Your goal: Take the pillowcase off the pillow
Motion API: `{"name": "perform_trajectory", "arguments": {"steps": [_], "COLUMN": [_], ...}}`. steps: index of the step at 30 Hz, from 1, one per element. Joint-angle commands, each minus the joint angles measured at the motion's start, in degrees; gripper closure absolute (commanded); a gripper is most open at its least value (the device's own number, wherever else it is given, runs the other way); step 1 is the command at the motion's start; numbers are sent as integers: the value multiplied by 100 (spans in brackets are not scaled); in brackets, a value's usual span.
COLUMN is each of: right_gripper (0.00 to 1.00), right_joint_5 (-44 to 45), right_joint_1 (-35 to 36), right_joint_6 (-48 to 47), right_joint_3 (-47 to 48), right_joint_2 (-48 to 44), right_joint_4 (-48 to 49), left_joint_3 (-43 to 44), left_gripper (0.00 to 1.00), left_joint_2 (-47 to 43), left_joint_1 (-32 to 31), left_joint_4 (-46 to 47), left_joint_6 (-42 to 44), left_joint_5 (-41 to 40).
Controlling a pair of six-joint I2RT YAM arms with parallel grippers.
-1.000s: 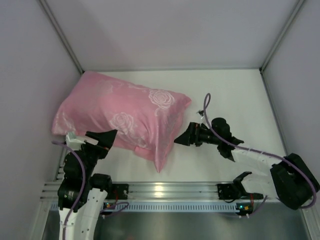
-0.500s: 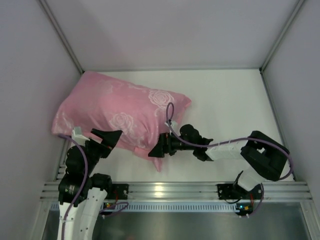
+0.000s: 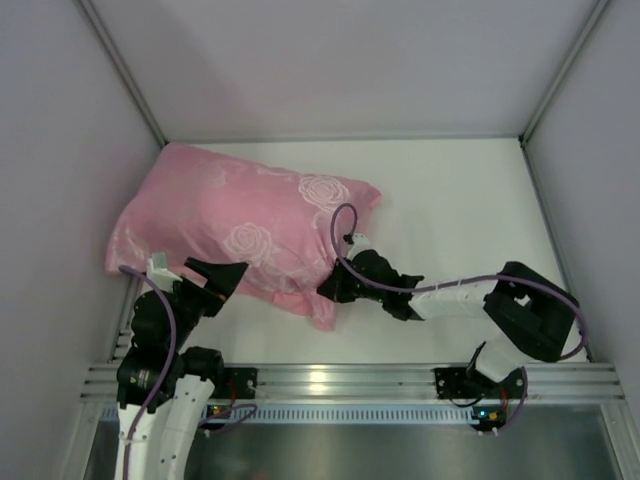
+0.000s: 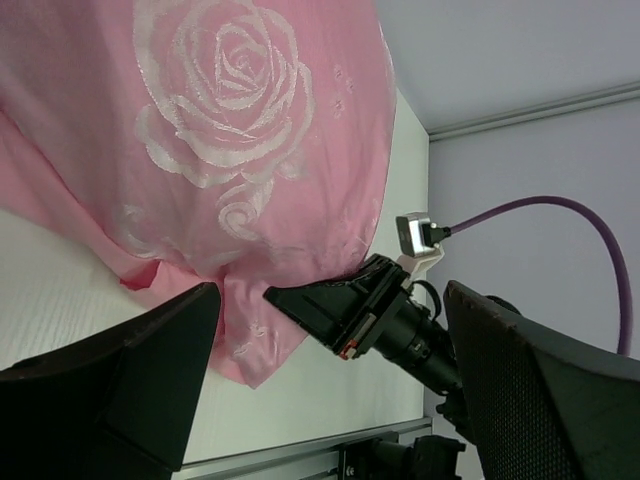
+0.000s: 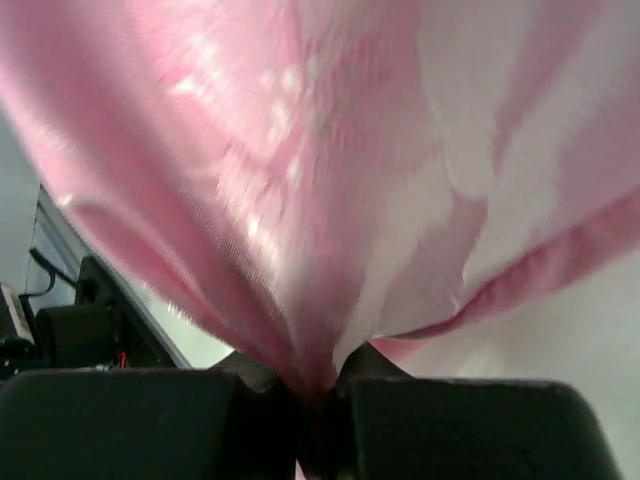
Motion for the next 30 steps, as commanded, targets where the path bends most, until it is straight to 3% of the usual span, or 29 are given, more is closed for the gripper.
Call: {"name": "perform_trajectory", "arguments": {"steps": [1,4,8,14,22,30], "right_gripper": [100,100,100,100,100,100], "right_joint_5": [1378,1861,1503,1327,-158,-738], "right_joint_1": [-15,-339,-1741,-3064,-4268,-4699], "right_joint_6": [-235,-323,-419,-858,-983,-1026], "right_joint_3": [-159,-509,-1186,-1407,-1179,-977], "right_joint_2": [-723,-1487,-3057,-5038,-5620,-5629], "right_joint_4": [-519,-1090,-1495,-2971,-3684,-3746], "left_joint_3": [210,271,359,315,131,-54], "left_gripper": [4,4,4,4,2,1], "left_joint_2": [61,61,61,149,211,737], "left_joint_1": [43,43,43,43,43,43], "left_joint_4": [-111,-181,-322,-392,-743,-797], "left_joint_6": [125,169,257,257,108,159], "left_joint_5": [124,90,-7,-130,-604,-1124]}}
